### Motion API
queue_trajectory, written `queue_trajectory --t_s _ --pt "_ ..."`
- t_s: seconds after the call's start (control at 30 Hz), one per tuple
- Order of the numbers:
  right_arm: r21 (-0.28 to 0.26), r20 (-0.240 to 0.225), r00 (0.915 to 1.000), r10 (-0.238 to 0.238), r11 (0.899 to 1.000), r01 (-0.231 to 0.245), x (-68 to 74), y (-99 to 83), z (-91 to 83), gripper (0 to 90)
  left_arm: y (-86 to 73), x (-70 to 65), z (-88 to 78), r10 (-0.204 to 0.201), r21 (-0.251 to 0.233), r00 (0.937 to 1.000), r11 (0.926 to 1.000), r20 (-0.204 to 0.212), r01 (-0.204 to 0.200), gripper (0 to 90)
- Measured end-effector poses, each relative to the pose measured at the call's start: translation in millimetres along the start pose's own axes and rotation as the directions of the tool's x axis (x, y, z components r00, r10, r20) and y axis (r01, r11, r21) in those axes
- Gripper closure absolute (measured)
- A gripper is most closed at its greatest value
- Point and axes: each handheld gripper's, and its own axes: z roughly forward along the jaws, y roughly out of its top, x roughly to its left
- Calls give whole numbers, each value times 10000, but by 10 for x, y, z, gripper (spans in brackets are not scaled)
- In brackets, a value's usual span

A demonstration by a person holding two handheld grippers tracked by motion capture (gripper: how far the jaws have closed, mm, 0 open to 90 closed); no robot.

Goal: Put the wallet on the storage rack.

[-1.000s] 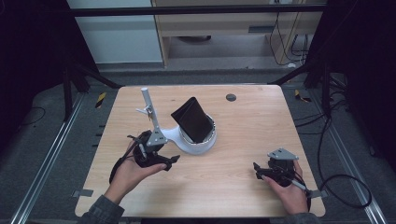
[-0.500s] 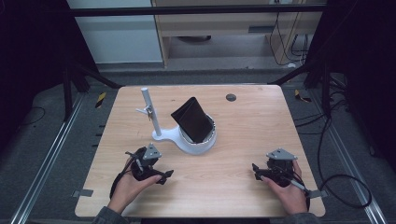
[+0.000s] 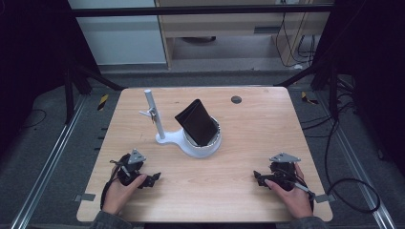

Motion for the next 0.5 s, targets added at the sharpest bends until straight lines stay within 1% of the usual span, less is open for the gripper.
queue_trajectory --t_s 0.1,0.13,0.17,0.23,0.3,0.5 --pt "-70 2 10000 -46 10000 46 1 -10 22 19 -75 112 26 -209 231 9996 9995 -209 214 37" --pt "-78 40 10000 -79 9999 79 5 -13 25 18 -94 137 41 -299 181 9992 9994 -249 304 36" --pt "-69 77 9998 -183 9998 184 9 -13 30 13 -106 150 49 -363 34 9989 9993 -310 365 12" --pt "-8 107 9997 -225 9997 225 22 -11 36 6 -114 162 56 -414 -96 9985 9991 -367 411 11" --pt "15 97 9998 -152 9999 152 28 -9 32 5 -140 165 70 -395 -354 9988 9986 -304 385 0" --pt "4 148 9998 -154 9999 154 33 -12 31 5 -142 171 68 -356 -367 9990 9987 -256 346 0"
